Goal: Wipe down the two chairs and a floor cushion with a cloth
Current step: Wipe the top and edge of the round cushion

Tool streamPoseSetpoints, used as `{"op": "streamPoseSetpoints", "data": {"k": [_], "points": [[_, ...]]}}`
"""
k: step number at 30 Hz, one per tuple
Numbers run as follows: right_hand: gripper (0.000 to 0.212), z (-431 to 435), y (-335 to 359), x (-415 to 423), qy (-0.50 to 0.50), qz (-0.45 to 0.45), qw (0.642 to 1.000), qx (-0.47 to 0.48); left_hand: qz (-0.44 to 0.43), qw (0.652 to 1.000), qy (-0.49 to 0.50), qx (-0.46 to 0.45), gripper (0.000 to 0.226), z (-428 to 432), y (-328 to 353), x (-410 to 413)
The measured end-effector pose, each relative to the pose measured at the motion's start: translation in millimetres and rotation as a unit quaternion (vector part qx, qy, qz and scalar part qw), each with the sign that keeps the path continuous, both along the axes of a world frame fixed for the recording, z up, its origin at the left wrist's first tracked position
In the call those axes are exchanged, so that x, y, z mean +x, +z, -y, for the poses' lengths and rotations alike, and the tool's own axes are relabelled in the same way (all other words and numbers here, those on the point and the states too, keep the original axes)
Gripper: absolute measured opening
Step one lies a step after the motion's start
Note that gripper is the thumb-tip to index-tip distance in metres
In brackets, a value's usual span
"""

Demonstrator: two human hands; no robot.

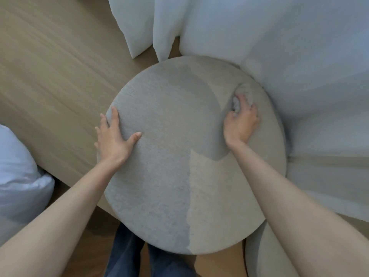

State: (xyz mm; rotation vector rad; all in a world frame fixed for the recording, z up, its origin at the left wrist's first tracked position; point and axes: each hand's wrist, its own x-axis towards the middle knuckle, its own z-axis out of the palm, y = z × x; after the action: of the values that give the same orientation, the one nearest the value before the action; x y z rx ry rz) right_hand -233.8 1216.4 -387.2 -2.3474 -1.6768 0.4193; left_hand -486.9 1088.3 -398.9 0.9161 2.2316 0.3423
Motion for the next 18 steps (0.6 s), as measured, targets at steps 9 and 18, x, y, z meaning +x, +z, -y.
{"op": "streamPoseSetpoints", "data": {"k": [9, 18], "points": [[0.06, 80.0, 2.3, -82.9, 0.385, -0.098, 0.916, -0.055, 0.002, 1.0, 0.0, -0.007, 0.097, 0.3, 4.5, -0.5], [0.059, 23.8, 6.8, 55.4, -0.05, 0.008, 0.999, -0.016, -0.001, 1.0, 0.009, 0.001, 0.093, 2.6, 6.5, 3.1]]}}
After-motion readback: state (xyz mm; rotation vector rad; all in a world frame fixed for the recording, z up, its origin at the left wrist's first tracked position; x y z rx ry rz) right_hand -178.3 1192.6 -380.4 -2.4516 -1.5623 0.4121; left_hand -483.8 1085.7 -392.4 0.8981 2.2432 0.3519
